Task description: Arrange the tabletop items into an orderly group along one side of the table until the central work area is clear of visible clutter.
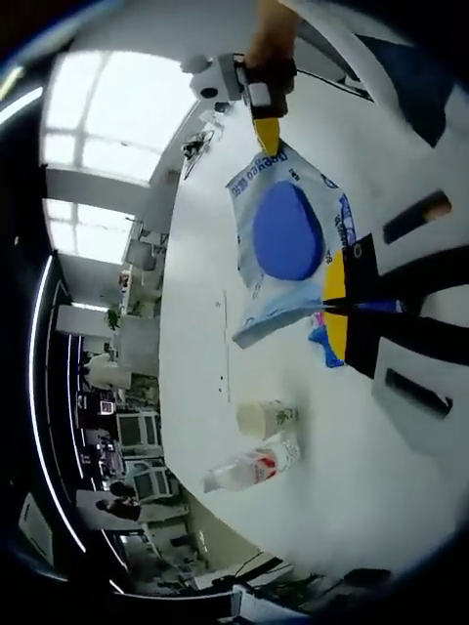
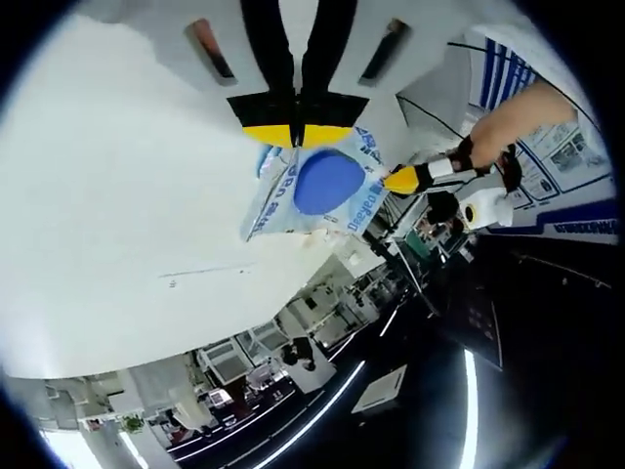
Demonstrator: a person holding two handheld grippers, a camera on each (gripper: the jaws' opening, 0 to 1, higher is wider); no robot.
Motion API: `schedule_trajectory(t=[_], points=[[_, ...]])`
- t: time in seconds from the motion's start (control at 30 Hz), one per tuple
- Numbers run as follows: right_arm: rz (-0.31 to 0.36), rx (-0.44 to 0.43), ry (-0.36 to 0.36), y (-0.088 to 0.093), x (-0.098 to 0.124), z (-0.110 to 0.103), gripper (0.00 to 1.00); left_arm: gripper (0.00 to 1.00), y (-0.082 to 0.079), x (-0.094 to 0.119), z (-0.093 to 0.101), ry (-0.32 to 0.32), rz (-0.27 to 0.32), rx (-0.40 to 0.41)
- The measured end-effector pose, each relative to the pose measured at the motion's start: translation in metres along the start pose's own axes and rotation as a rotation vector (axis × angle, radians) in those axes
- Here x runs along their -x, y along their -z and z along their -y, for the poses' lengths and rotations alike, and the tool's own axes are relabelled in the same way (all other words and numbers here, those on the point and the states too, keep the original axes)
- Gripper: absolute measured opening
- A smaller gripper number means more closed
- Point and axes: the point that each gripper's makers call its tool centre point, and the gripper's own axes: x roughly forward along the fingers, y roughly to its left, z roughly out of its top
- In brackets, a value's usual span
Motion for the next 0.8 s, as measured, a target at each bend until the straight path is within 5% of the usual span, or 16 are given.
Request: schedule_trajectory(t=[0.17,0.3,0.43,0.57,0.7,0.8], points=[[0.039,0.011,-0.001,-0.025,-0.008,-0.009,0.00,0.00,-0.025,-0.014,-0.020,0.022,0.019,-0.015],[0.098,-0.136,0.010,-0.044,-0.017,0.006,0.00,0.00,-0.045,-0.036,-0.027,0.049,0.049,-0.001],[0.096,-0.093,0.057,-0.049,-0.020,0.015,0.00,0.00,-0.050,-0.055,-0.024,0.068,0.048,-0.029],[-0.021,0.140,0.115,-0.065,-0.028,0.021,0.00,0.00,-0.057,-0.065,-0.022,0.090,0.057,-0.030],[-0.027,0.132,0.100,-0.089,-0.052,0.026,0.00,0.00,-0.059,-0.078,-0.040,0.030,0.058,-0.055],[-0.058,0.189,0.142,-0.080,-0.067,0.042,0.00,0.00,-0.054,-0.091,-0.051,0.028,0.050,-0.016]])
